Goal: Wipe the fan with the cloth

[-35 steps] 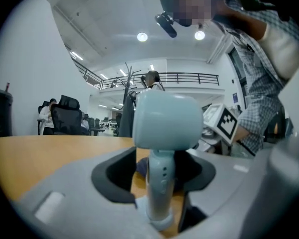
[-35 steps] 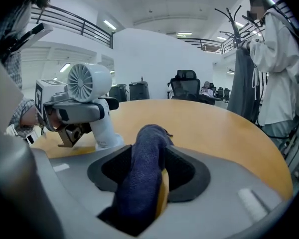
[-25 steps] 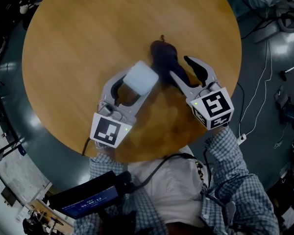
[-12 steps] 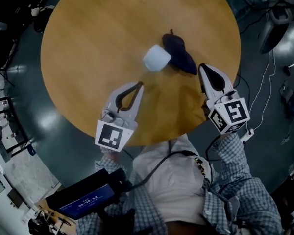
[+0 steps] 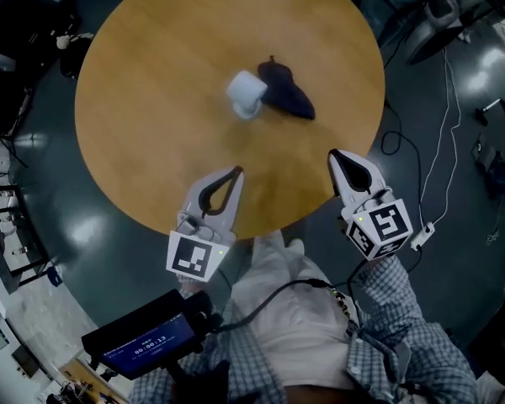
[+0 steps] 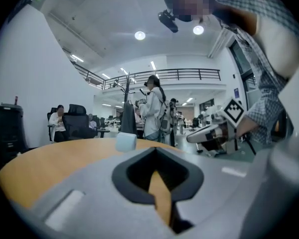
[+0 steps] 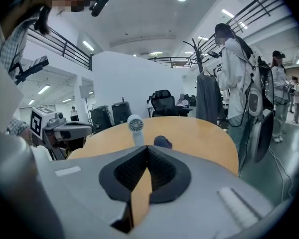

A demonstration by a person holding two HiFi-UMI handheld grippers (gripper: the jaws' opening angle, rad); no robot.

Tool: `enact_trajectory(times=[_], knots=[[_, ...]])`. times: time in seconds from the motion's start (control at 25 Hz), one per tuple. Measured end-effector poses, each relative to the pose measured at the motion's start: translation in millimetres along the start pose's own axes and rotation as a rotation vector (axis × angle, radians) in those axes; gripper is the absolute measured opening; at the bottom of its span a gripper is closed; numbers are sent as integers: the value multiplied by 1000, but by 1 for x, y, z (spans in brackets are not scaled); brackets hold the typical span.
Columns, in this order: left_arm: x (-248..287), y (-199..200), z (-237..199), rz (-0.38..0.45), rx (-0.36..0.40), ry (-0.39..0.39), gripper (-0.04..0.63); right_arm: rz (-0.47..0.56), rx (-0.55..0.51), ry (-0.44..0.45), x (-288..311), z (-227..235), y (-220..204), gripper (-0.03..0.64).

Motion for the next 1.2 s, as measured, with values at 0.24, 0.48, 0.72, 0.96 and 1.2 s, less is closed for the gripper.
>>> enact_trajectory(times=[0.24, 0.48, 0.72, 0.96, 1.2], knots=[[-44, 4, 43, 25, 4, 51, 0, 11, -22, 33, -54, -35, -21, 3], [-89, 6, 99, 38, -9, 90, 0, 10, -47, 97, -109, -73, -39, 3], [-131, 17, 127, 13, 11, 76, 0, 65, -5, 120, -137, -102, -39, 3], [-154, 27, 141, 16, 47, 54, 0, 98, -36, 137, -152, -132, -29, 3], [-166, 38, 147, 35, 64, 27, 0, 140, -97, 137, -158, -150, -11, 3]])
Point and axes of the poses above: the fingertips, and each gripper's own axes: x forward along the fingers, z to its right, y out of its top, the point moved 2 cm from there along -x, backward along the fingers, and after that the axes turned 13 degrees about y, right-handed, at the moved point
